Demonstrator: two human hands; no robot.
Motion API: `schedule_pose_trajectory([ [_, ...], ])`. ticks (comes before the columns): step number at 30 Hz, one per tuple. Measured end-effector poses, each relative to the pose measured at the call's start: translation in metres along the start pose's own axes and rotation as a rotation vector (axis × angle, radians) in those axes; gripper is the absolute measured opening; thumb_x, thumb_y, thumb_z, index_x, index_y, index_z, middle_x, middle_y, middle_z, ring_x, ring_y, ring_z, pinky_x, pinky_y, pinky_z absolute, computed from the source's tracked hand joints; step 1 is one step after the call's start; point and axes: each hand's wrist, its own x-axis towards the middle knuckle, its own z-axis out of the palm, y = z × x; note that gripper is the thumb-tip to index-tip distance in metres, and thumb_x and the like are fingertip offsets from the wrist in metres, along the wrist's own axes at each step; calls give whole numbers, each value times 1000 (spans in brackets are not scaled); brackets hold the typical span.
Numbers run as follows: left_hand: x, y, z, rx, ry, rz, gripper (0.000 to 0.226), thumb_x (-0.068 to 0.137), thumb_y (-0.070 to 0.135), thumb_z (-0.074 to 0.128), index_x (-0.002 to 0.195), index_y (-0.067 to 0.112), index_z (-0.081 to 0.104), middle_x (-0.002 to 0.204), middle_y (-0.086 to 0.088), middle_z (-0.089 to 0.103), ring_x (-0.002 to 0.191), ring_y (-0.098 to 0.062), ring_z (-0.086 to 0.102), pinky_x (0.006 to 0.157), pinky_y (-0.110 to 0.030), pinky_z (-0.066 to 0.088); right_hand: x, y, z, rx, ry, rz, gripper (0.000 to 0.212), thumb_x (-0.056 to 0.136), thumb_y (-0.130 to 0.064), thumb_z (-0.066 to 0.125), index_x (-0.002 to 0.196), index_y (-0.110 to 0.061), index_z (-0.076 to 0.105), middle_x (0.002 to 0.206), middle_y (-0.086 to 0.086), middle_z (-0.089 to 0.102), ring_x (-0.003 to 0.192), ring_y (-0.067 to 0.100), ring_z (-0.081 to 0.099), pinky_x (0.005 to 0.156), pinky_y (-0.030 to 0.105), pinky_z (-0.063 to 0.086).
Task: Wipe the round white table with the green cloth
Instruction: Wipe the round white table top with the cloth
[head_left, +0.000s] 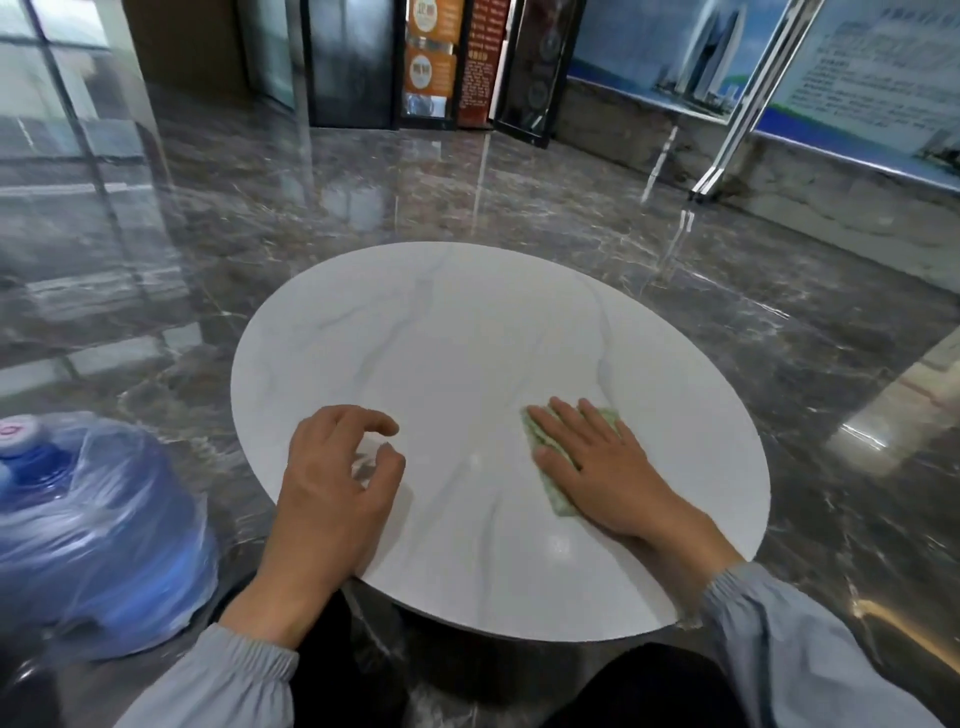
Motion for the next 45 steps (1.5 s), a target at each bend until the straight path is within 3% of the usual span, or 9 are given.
schedule_pose_trajectory([
  [3,23,-23,-17,170,67,33,18,92,23,60,106,19,71,110,10,60,113,-21,54,97,-32,45,43,28,-6,-30,0,137,58,104,-65,15,160,-56,4,173,-17,3,160,17,-4,126,53,2],
  [8,44,-38,-16,162,60,-186,18,102,20,64,119,15,65,120,2,62,120,-28,52,100,-38,40,95,-5,-14,-7,-12,131,57,107,-58,18,163,-49,6,174,-12,-1,160,21,-7,126,57,-2],
  [15,45,-45,-16,183,8,-221,36,105,39,45,126,16,62,124,-3,64,124,-28,51,108,-45,36,14,-141,19,-92,-82,-542,57,106,-61,16,160,-54,-2,173,-16,-7,157,13,-21,124,45,-17],
  [21,47,-40,-17,200,-23,-229,42,102,43,41,123,14,63,120,-5,65,121,-33,54,105,-54,42,-15,-116,12,-62,-129,-756,57,108,-64,27,160,-58,4,172,-23,-3,158,8,-16,124,39,-18],
  [25,47,-39,-17,206,-28,-223,40,102,43,42,120,15,63,119,-2,64,122,-32,54,105,-52,40,67,-73,4,-108,-6,-487,55,108,-61,25,160,-55,8,173,-15,7,160,14,-4,126,35,-3],
  [28,46,-40,-15,219,-32,-222,25,109,34,48,118,17,63,113,7,58,121,-30,53,103,-49,38,135,-32,-17,-85,-9,-117,56,108,-59,23,162,-50,9,174,-12,6,161,20,0,127,45,4],
  [31,46,-42,-15,217,-18,-227,26,110,34,47,117,16,63,114,3,61,119,-29,53,101,-45,36,157,-38,-21,-50,-37,14,57,108,-58,17,163,-49,6,174,-12,0,160,22,-6,126,56,0],
  [39,45,-45,-14,222,22,-184,49,105,53,25,115,20,61,107,8,52,105,-18,44,95,-34,29,-9,-145,20,-172,-59,-738,61,107,-61,23,164,-47,6,174,-11,0,160,22,-10,126,51,-11],
  [45,47,-49,-13,201,27,-168,46,106,52,24,110,23,59,103,9,51,98,-10,37,90,-31,26,16,-100,8,-122,-45,-698,57,108,-61,31,161,-54,9,173,-18,4,159,10,-8,126,33,-9],
])
